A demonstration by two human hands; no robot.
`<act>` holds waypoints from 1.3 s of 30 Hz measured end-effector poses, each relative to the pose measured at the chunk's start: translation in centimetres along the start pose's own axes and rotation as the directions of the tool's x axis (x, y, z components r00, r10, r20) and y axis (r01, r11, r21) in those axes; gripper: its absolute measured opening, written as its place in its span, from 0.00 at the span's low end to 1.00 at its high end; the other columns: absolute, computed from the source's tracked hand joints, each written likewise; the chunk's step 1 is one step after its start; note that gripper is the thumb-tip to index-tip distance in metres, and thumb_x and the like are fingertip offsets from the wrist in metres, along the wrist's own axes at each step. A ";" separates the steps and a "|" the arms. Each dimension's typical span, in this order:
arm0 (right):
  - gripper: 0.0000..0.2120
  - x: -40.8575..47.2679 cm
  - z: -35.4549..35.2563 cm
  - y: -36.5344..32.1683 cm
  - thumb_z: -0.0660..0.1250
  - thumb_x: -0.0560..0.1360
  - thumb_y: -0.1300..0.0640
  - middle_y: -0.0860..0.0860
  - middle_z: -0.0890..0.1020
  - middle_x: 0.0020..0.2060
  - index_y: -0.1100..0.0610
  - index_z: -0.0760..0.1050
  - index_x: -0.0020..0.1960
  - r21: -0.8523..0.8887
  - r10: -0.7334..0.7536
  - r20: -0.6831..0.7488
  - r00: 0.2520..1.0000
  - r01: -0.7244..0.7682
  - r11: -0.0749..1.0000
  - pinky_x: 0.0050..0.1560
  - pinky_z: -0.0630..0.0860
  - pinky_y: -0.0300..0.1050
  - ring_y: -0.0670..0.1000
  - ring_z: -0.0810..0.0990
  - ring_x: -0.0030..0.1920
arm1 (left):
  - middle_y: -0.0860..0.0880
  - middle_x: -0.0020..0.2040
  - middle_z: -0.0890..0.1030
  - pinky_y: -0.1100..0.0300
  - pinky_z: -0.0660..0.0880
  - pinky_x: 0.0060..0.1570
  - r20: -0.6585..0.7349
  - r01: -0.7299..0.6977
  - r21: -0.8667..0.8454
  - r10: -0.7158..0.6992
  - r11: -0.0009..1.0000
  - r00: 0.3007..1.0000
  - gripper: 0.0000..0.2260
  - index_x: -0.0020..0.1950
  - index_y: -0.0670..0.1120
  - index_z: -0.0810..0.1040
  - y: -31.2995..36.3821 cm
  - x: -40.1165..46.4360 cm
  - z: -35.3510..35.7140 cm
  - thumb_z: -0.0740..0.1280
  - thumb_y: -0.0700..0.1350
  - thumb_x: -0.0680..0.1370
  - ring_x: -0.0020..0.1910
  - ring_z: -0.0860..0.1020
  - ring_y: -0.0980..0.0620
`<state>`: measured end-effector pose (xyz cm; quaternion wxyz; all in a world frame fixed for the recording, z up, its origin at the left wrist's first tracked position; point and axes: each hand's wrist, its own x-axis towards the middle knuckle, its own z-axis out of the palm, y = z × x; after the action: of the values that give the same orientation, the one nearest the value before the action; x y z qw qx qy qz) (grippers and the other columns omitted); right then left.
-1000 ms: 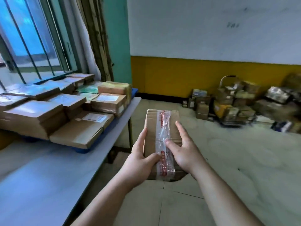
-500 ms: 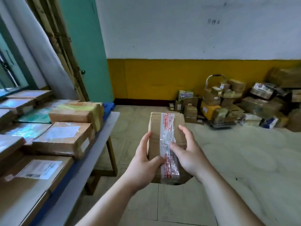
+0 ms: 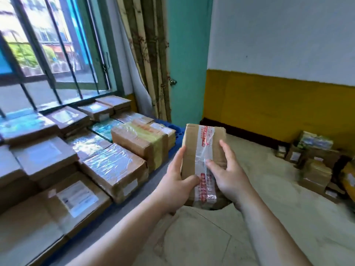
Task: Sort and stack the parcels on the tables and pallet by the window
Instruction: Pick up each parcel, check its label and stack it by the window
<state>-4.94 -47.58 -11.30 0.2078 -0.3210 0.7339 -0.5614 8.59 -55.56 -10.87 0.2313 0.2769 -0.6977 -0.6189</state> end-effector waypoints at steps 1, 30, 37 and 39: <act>0.35 1.6 1.4 -0.4 0.69 0.70 0.40 0.51 0.75 0.65 0.28 0.55 0.71 0.005 -0.021 0.037 0.999 0.021 1.000 0.60 0.78 0.55 0.52 0.79 0.60 | 0.53 0.70 0.69 0.51 0.78 0.56 -0.046 -0.010 -0.016 0.009 1.000 0.999 0.37 0.68 0.76 0.54 -0.1 0.9 -1.3 0.69 0.45 0.73 0.59 0.78 0.52; 0.32 26.2 38.9 -11.3 0.66 0.79 0.48 0.52 0.74 0.65 0.45 0.55 0.78 -0.047 -0.146 0.856 0.496 0.356 0.933 0.55 0.71 0.37 0.50 0.76 0.57 | 0.46 0.70 0.71 0.62 0.69 0.65 -0.802 0.380 0.156 -0.107 0.912 0.587 0.41 0.78 0.50 0.53 -4.0 13.2 -32.0 0.72 0.55 0.71 0.64 0.74 0.51; 0.37 28.0 45.4 -10.0 0.63 0.78 0.42 0.60 0.67 0.73 0.46 0.48 0.80 -0.273 0.051 0.904 0.425 0.481 0.833 0.72 0.64 0.48 0.60 0.69 0.71 | 0.47 0.74 0.67 0.52 0.62 0.70 -0.823 0.766 0.308 -0.246 0.564 0.512 0.32 0.76 0.52 0.62 -6.2 13.9 -35.0 0.65 0.61 0.74 0.72 0.66 0.48; 0.38 28.1 46.4 -10.1 0.61 0.79 0.42 0.62 0.65 0.74 0.48 0.43 0.81 -0.297 0.072 0.916 0.395 0.546 0.784 0.72 0.64 0.49 0.61 0.68 0.72 | 0.49 0.74 0.67 0.48 0.61 0.71 -0.844 0.785 0.272 -0.253 0.556 0.472 0.33 0.76 0.55 0.61 -6.7 13.8 -35.4 0.62 0.64 0.73 0.73 0.64 0.47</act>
<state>8.41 -101.04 -13.23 0.3720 -0.7199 0.5796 -0.0866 22.58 -91.43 -13.27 0.1606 0.7702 -0.5767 -0.2200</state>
